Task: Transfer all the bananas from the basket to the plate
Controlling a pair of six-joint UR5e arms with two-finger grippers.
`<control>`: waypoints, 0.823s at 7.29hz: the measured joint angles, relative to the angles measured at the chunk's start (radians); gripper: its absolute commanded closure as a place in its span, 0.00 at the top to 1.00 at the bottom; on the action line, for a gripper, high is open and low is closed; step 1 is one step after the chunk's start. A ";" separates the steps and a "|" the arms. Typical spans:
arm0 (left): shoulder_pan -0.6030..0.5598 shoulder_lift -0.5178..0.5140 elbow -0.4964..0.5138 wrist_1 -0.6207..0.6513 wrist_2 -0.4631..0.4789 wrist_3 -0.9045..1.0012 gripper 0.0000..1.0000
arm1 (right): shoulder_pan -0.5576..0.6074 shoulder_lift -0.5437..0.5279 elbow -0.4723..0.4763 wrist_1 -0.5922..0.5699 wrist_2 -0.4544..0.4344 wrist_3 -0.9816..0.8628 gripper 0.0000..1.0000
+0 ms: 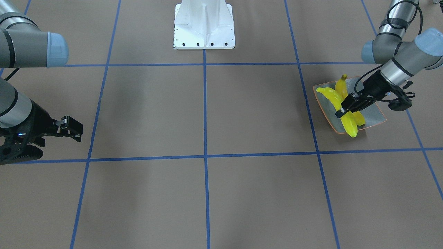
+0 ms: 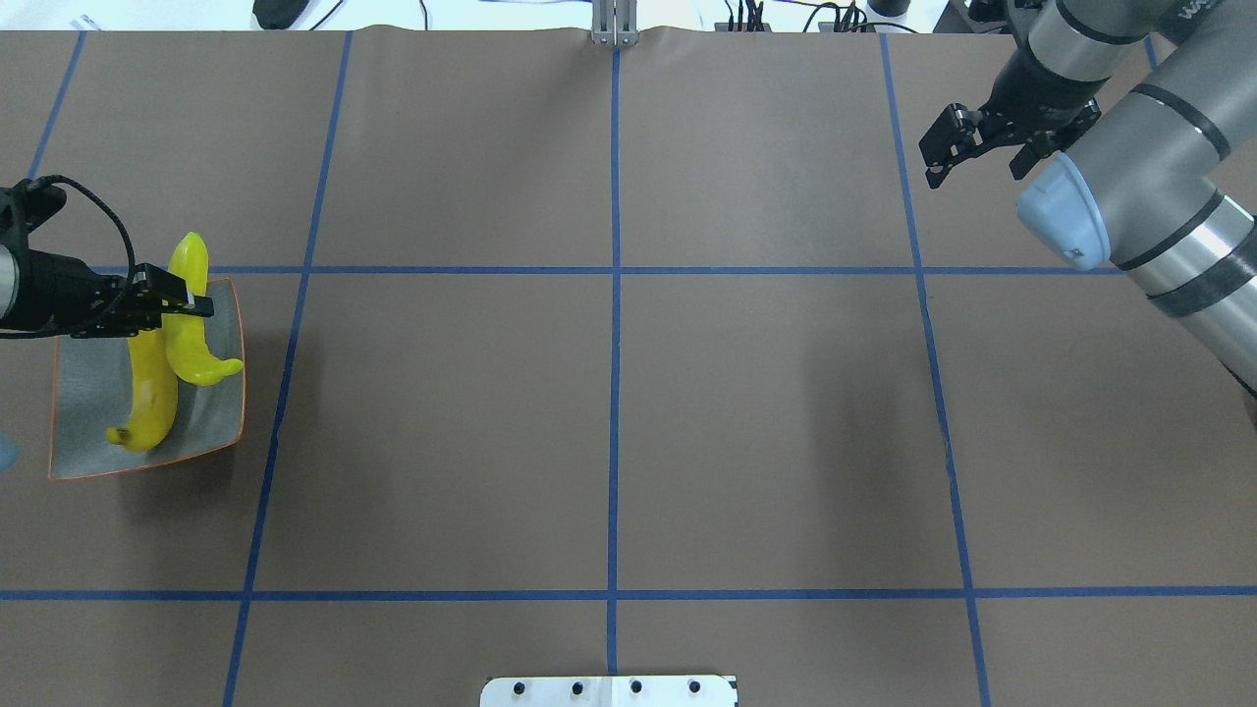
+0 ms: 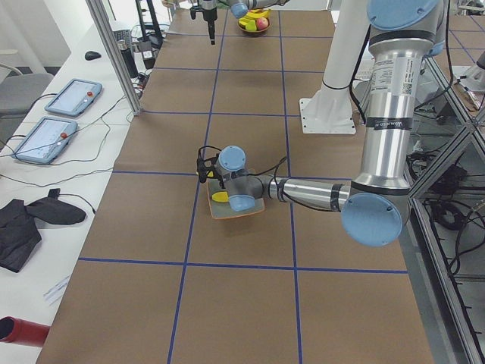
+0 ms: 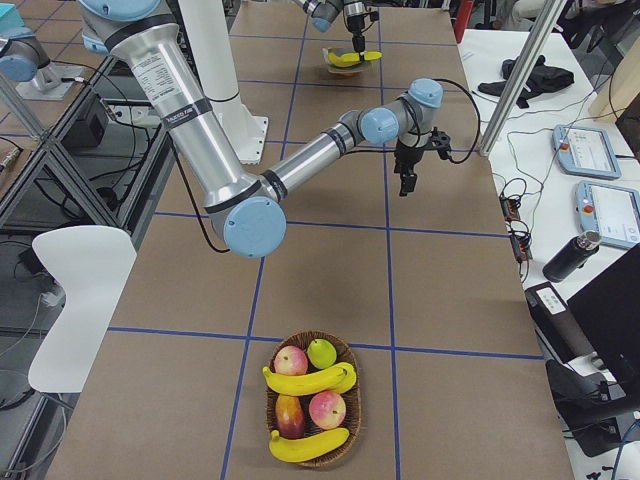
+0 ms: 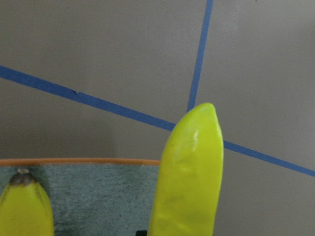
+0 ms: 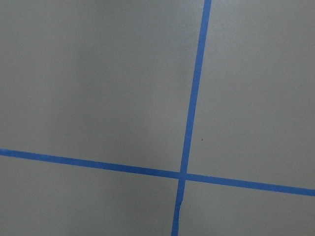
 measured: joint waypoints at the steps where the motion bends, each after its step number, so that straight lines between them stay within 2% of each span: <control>1: 0.002 0.006 0.000 0.000 -0.001 0.014 0.76 | 0.000 0.000 0.000 0.000 0.000 0.000 1.00; 2: 0.005 0.009 0.001 0.000 0.000 0.021 1.00 | -0.001 0.000 0.000 0.000 0.000 0.001 1.00; 6: 0.011 0.006 -0.004 0.000 0.000 0.024 1.00 | -0.001 0.001 0.000 0.000 0.000 0.000 1.00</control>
